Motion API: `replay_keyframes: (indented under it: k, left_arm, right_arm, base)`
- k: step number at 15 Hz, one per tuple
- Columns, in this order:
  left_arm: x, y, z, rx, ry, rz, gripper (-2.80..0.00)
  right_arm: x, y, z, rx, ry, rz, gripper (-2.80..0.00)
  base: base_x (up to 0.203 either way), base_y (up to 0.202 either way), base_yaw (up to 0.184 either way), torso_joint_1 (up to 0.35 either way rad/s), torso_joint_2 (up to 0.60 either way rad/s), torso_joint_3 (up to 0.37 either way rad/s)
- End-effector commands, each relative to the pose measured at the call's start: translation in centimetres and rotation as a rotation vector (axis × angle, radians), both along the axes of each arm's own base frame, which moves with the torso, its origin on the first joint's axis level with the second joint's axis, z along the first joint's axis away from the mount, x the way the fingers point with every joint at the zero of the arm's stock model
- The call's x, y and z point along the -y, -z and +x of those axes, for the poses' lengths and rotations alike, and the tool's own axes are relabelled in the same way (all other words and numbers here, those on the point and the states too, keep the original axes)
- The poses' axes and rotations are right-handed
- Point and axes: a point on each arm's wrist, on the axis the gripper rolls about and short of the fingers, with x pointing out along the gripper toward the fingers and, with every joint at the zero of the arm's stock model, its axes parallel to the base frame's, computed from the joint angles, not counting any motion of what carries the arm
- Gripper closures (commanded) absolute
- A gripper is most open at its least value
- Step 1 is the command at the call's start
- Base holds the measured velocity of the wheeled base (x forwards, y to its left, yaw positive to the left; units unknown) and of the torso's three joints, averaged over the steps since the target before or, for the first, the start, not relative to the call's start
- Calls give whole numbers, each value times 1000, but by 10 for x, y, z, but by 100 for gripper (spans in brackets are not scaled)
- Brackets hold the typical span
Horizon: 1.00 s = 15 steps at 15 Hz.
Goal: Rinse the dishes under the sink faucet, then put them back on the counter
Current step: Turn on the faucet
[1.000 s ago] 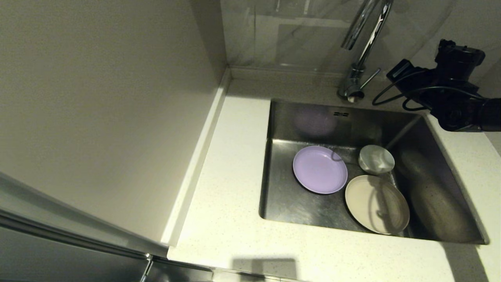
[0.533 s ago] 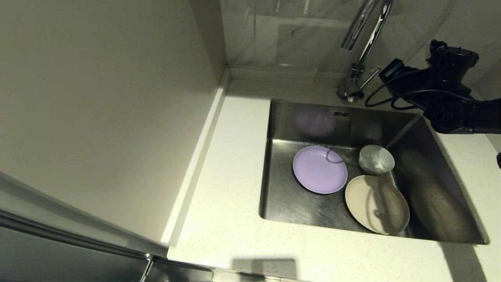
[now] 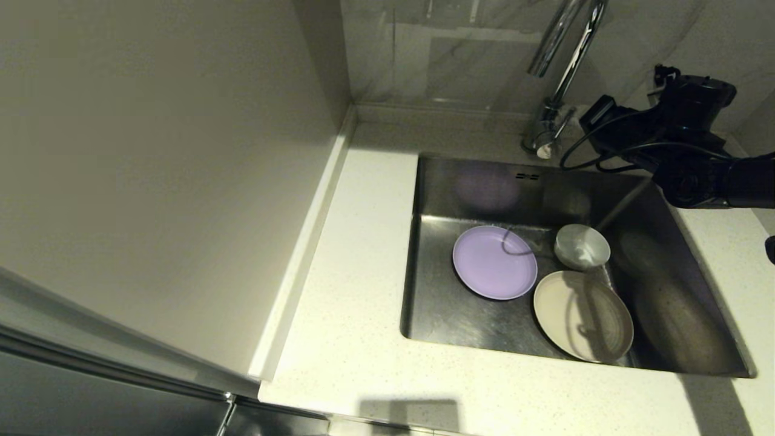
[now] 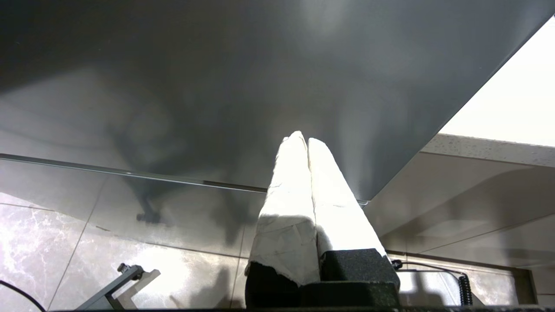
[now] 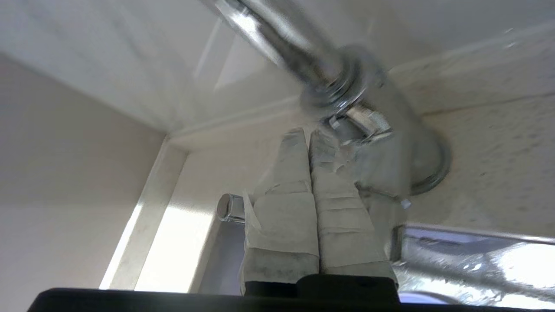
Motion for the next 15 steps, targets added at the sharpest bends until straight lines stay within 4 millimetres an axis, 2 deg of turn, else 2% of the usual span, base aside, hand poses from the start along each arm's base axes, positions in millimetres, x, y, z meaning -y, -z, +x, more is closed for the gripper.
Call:
replay_keyframes:
  k: [1, 3, 7, 9, 11, 13, 15]
  left_arm:
    - [0, 0, 0, 2, 0, 0, 0]
    - [0, 0, 0, 2, 0, 0, 0]
    - [0, 0, 0, 2, 0, 0, 0]
    - [0, 0, 0, 2, 0, 0, 0]
    - [0, 0, 0, 2, 0, 0, 0]
    - [0, 0, 0, 2, 0, 0, 0]
    - [0, 0, 0, 2, 0, 0, 0]
  right_arm:
    - [-1, 2, 0, -6, -36, -4, 0]
    - [0, 4, 0, -13, -83, -16, 0]
    - [4, -2, -2, 12, -71, -31, 0]
    - [9, -10, -4, 44, -50, -45, 0]
    - [22, -25, -7, 97, -22, -60, 0]
    - [38, -32, -13, 149, 17, -157, 0]
    - [57, -28, -16, 203, 94, -380, 0]
  base:
    - [0, 0, 0, 0, 0, 0]
    - [0, 0, 0, 0, 0, 0]
    - [0, 0, 0, 0, 0, 0]
    - [0, 0, 0, 0, 0, 0]
    - [0, 0, 0, 0, 0, 0]
    - [0, 0, 0, 0, 0, 0]
    - [0, 0, 0, 0, 0, 0]
